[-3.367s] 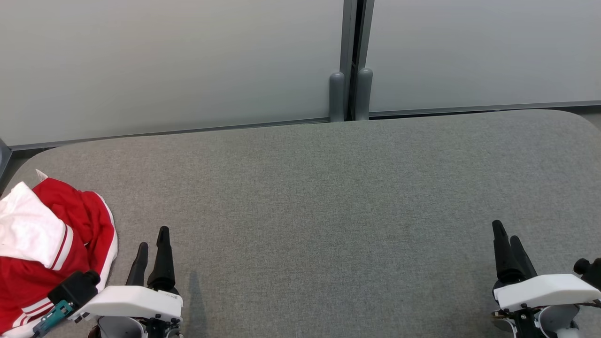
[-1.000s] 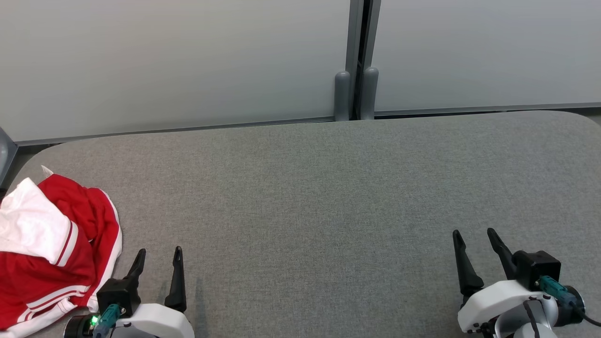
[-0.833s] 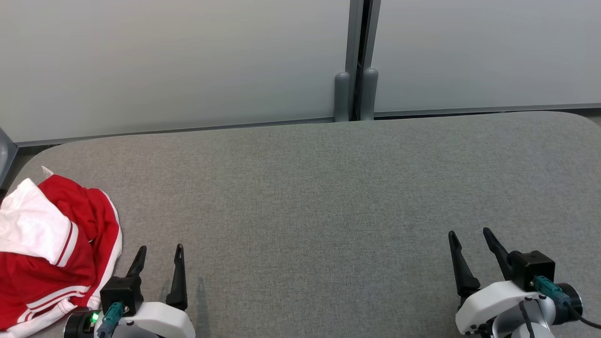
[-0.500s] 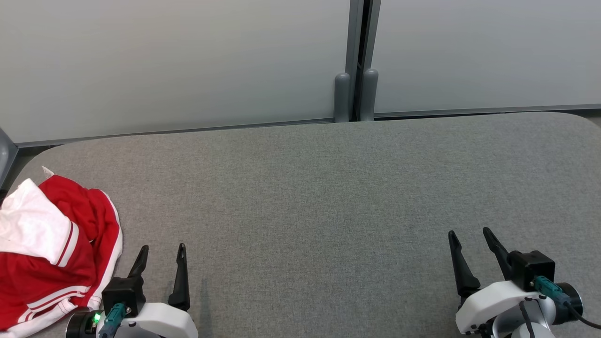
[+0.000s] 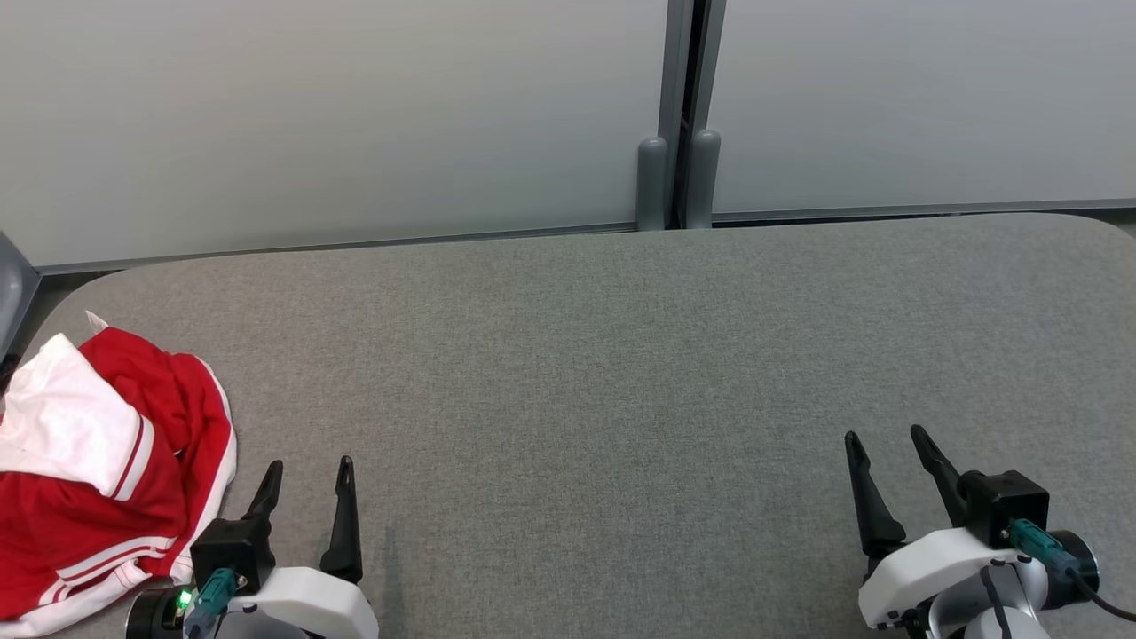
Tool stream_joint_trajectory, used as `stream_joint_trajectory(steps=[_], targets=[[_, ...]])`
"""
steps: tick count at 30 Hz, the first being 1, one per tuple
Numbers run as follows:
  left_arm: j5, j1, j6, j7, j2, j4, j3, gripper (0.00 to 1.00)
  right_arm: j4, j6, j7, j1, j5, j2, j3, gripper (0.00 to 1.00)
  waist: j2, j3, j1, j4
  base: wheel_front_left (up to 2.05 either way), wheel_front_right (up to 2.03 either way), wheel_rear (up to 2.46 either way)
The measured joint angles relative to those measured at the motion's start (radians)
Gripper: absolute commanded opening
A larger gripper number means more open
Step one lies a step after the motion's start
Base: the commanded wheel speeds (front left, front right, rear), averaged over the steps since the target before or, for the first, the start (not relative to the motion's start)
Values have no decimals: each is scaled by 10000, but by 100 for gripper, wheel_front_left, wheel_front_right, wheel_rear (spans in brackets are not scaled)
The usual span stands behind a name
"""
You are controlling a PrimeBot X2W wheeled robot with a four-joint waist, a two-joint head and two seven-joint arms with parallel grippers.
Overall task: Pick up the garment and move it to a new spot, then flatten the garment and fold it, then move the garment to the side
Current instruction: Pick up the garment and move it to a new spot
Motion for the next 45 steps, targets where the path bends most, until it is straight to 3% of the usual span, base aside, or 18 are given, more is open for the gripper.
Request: stream_joint_trajectory(steps=[11,33,45], targets=[[-10,208,213,247,-38,-454,-203,100,-276,0,92,244,-31,-8,-44,100,0,-130,0,691,0,0,0],[-130,1460,867,857,439,-1728,119,100,-130,2,86,479,477,2,736,100,0,-733,0,4550,0,0,0],[-288,1809,1198,802,430,-2268,295,100,209,4,54,-50,522,-2,1141,100,0,-453,0,4869,0,0,0]])
